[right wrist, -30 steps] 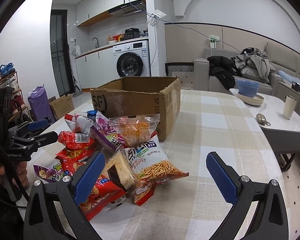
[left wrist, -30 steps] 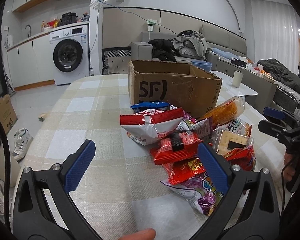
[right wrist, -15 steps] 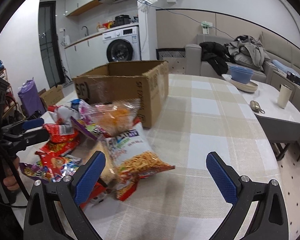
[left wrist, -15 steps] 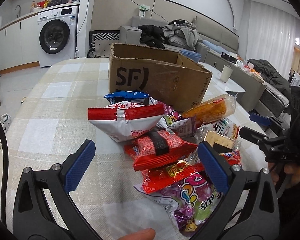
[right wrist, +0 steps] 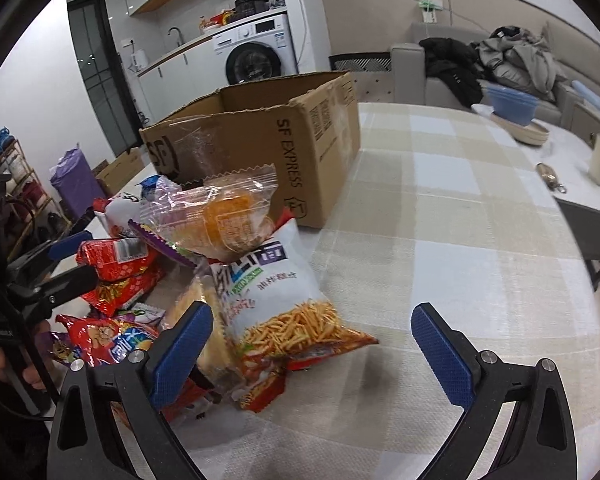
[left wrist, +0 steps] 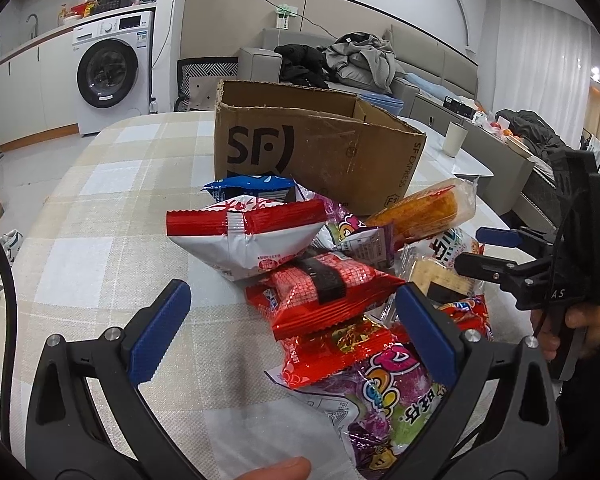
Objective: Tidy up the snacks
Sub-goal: 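Reach the right gripper to the fries-stick bag while the left gripper reaches the red wrapped snack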
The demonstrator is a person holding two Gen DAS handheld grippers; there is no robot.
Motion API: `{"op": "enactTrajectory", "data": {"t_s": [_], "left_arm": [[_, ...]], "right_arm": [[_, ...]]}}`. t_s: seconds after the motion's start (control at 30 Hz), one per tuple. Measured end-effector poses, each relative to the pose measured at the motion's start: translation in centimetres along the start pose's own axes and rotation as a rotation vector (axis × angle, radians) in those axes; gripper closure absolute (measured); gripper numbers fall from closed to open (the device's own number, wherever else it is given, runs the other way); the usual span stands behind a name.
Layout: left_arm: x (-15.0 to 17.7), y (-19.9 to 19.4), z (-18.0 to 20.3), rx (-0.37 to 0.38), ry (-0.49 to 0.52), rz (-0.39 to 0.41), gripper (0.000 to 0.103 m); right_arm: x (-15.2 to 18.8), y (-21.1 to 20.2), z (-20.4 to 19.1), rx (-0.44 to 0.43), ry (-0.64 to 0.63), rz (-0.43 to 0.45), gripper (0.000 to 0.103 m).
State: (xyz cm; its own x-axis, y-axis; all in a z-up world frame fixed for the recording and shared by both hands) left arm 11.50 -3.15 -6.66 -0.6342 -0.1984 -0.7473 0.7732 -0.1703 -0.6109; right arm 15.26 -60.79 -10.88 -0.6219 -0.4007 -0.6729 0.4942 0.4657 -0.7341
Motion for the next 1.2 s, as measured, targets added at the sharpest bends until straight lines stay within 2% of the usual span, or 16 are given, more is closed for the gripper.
{"op": "enactTrajectory", "data": {"t_s": [0.13, 0.3, 0.37, 0.47, 0.63, 0.8, 0.87, 1.03, 1.13, 1.17, 1.2], "left_arm": [[0.3, 0.0, 0.1, 0.009, 0.006, -0.008, 0.001], [0.4, -0.1, 0.4, 0.026, 0.011, -0.017, 0.001], [0.3, -0.1, 0.5, 0.035, 0.003, -0.02, 0.001], [0.1, 0.1, 0.5, 0.045, -0.014, -0.028, 0.001], [-0.4, 0.7, 0.8, 0.06, -0.036, -0.047, 0.001], [-0.5, 1.0, 1.3, 0.029, -0.013, -0.04, 0.001], [-0.4, 1.0, 1.2, 0.019, -0.011, -0.036, 0.001], [-0.6, 1.1, 1.1, 0.034, -0.025, -0.037, 0.016], [-0.4, 1.3, 1.1, 0.055, -0.019, -0.052, 0.031], [-0.2, 1.3, 1.2, 0.054, -0.008, -0.055, 0.041], [-0.1, 1.3, 1.4, 0.051, 0.005, -0.06, 0.044]], "right_arm": [[0.0, 1.5, -1.1, -0.096, -0.002, -0.053, 0.007], [-0.3, 1.9, -0.8, -0.143, 0.033, -0.048, 0.011], [-0.5, 1.7, -0.1, -0.181, 0.085, -0.035, 0.018], [-0.6, 2.0, 1.2, -0.168, 0.126, -0.033, 0.03], [-0.4, 3.0, 0.9, -0.161, 0.106, -0.053, 0.031], [-0.3, 3.3, 0.3, -0.134, 0.073, -0.051, 0.031], [-0.1, 3.2, 0.2, -0.121, 0.061, -0.047, 0.035], [0.8, 1.8, -0.6, -0.116, 0.05, -0.027, 0.043], [1.0, 1.3, -1.0, -0.11, 0.039, -0.016, 0.046], [1.1, 1.1, -1.0, -0.104, 0.035, -0.01, 0.047], [1.1, 0.9, -1.1, -0.1, 0.031, -0.007, 0.048]]}}
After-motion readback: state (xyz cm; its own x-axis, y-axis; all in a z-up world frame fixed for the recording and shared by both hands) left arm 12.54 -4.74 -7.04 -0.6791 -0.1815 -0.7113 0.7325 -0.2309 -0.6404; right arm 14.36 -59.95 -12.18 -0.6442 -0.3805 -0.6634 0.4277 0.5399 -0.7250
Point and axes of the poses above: each gripper's, at about its wrist camera, not at the fingertips, and y roughly the way its jaws point, z to its right, x to its underside, the point moved 7 cm from there along y, roughly the way its jaws point, and after that the axes turned 7 degrees about -y, right-handed, at the moved point
